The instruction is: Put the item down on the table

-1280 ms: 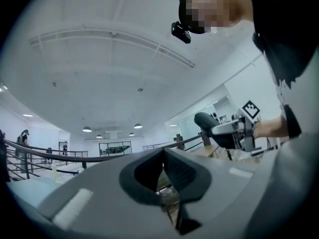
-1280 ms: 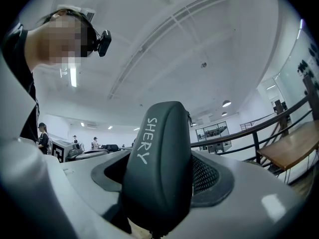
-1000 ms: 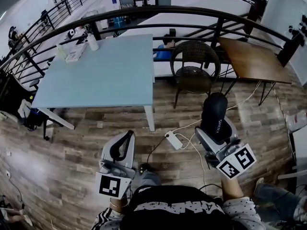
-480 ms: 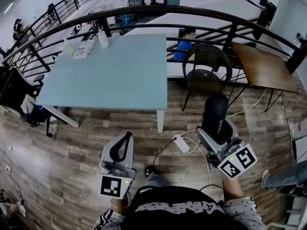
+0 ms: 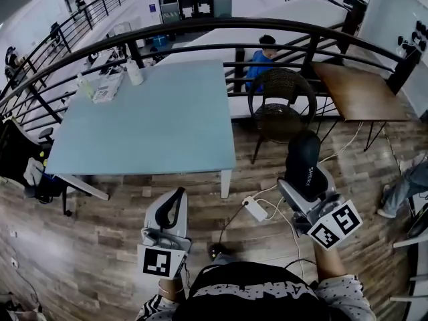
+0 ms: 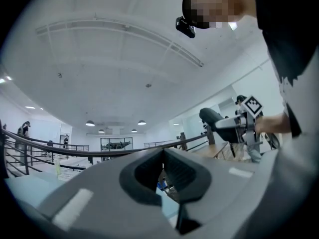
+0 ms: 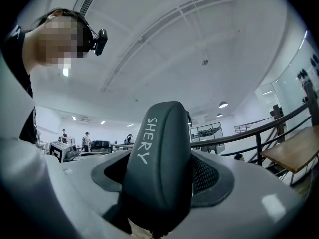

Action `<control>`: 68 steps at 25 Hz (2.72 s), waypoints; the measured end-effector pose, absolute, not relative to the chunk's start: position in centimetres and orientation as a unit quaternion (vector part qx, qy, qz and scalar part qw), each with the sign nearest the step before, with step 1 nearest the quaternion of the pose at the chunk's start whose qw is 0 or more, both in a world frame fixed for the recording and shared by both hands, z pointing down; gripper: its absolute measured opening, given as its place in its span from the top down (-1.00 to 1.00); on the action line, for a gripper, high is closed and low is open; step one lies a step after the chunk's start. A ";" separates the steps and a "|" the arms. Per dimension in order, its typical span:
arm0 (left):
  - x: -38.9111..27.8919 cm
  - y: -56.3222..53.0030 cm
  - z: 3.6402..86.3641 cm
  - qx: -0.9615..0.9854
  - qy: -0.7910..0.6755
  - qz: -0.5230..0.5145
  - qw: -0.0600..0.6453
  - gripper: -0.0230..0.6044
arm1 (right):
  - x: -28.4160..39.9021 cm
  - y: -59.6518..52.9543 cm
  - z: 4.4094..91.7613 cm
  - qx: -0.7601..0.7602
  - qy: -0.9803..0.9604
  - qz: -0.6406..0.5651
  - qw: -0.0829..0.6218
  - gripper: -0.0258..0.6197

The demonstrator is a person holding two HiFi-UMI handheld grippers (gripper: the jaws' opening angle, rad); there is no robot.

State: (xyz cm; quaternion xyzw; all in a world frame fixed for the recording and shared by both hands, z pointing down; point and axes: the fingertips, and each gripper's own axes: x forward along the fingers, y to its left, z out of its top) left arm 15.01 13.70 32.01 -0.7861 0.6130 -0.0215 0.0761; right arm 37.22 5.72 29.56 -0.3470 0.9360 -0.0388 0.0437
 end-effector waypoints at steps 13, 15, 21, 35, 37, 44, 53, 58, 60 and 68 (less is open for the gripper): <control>9.0 13.0 32.9 -0.804 0.590 0.003 0.074 0.93 | 32.1 6.0 28.9 -0.382 0.924 -0.013 0.032 -0.18; 8.9 13.4 33.0 -0.808 0.585 0.006 0.071 0.93 | 31.7 6.3 29.0 -0.384 0.923 -0.013 0.028 -0.18; 7.3 15.0 33.1 -0.800 0.596 0.010 0.064 0.93 | 30.5 6.6 28.4 -0.377 0.926 -0.003 0.026 -0.18; -1.2 14.3 31.5 -0.737 0.668 -0.021 0.102 0.93 | 21.2 -0.5 28.9 -0.299 0.952 -0.018 0.061 -0.18; -3.0 13.5 31.2 -0.726 0.680 -0.022 0.104 0.93 | 19.6 -1.8 28.6 -0.290 0.955 -0.018 0.068 -0.18; -4.9 8.0 31.7 -0.731 0.674 -0.035 0.102 0.93 | 17.2 -7.0 29.0 -0.285 0.955 -0.019 0.077 -0.18; -6.7 0.3 31.8 -0.743 0.661 -0.043 0.097 0.93 | 16.5 -13.8 29.2 -0.306 0.947 -0.032 0.090 -0.18; -7.7 -3.6 31.8 -0.751 0.651 -0.050 0.095 0.93 | 16.0 -17.2 29.2 -0.318 0.943 -0.032 0.093 -0.18; -8.0 -4.9 32.0 -0.756 0.646 -0.051 0.098 0.93 | 15.8 -18.4 29.3 -0.323 0.941 -0.033 0.095 -0.18; -9.4 -8.6 32.3 -0.765 0.635 -0.057 0.092 0.93 | 14.8 -21.6 29.5 -0.339 0.935 -0.037 0.094 -0.18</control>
